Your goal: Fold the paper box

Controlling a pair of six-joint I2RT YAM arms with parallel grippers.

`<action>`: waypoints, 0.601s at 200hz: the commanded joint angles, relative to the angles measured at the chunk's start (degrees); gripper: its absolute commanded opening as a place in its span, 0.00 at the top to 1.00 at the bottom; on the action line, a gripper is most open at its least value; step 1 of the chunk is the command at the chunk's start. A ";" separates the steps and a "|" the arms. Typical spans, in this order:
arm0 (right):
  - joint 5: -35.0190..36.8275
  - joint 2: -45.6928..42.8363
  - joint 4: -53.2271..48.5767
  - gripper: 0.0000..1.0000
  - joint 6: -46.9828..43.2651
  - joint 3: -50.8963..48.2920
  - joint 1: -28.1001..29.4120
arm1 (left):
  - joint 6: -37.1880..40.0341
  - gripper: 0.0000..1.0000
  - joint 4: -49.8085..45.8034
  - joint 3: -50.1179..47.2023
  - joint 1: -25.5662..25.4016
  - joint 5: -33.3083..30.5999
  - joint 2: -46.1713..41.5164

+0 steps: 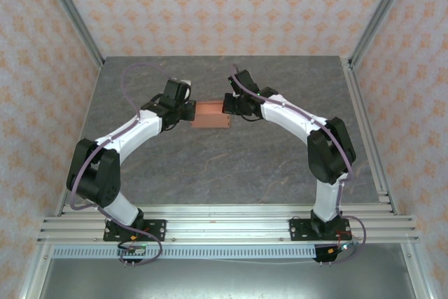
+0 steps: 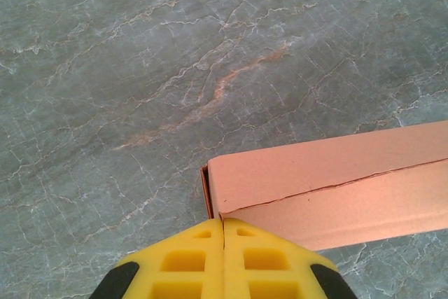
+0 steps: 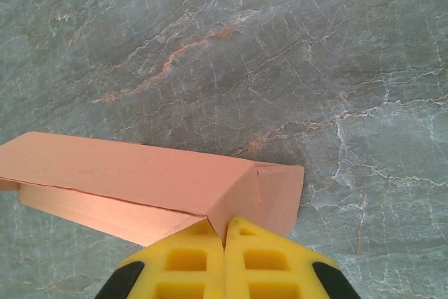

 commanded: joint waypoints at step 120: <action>-8.31 -5.06 17.67 1.00 7.42 -5.03 0.97 | 1.14 1.00 -1.76 1.35 -1.50 3.03 2.56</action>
